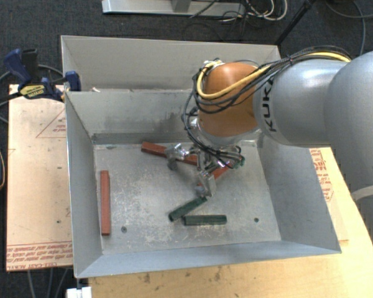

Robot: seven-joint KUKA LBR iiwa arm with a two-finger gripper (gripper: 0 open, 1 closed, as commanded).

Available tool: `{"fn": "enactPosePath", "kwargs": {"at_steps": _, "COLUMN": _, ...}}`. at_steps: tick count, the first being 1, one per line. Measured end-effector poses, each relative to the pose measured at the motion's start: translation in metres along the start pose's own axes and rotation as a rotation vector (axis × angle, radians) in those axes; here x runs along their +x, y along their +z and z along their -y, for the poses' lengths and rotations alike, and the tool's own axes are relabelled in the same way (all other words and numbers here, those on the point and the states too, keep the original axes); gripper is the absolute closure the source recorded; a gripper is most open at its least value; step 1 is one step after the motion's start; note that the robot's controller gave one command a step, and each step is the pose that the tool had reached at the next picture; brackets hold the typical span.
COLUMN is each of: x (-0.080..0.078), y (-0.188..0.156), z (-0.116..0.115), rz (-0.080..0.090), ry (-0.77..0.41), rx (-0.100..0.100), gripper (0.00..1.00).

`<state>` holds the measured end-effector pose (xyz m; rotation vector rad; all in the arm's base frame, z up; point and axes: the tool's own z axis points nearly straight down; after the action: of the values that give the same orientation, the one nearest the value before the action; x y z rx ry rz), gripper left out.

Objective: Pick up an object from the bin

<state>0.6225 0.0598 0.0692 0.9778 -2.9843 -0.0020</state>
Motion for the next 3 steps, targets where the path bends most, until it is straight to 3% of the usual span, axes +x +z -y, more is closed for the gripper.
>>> {"fn": "enactPosePath", "kwargs": {"at_steps": 1, "x": 0.05, "y": -0.096, "z": -0.001, "rz": 0.008, "ry": 0.135, "rx": 0.005, "gripper": 0.0}}
{"fn": "enactPosePath", "kwargs": {"at_steps": 2, "x": 0.103, "y": -0.007, "z": 0.008, "rz": 0.0, "ry": -0.155, "rx": -0.001, "gripper": 0.0}}
{"fn": "enactPosePath", "kwargs": {"at_steps": 3, "x": 0.069, "y": 0.0, "z": -0.073, "rz": 0.002, "ry": -0.173, "rx": -0.003, "gripper": 0.0}}
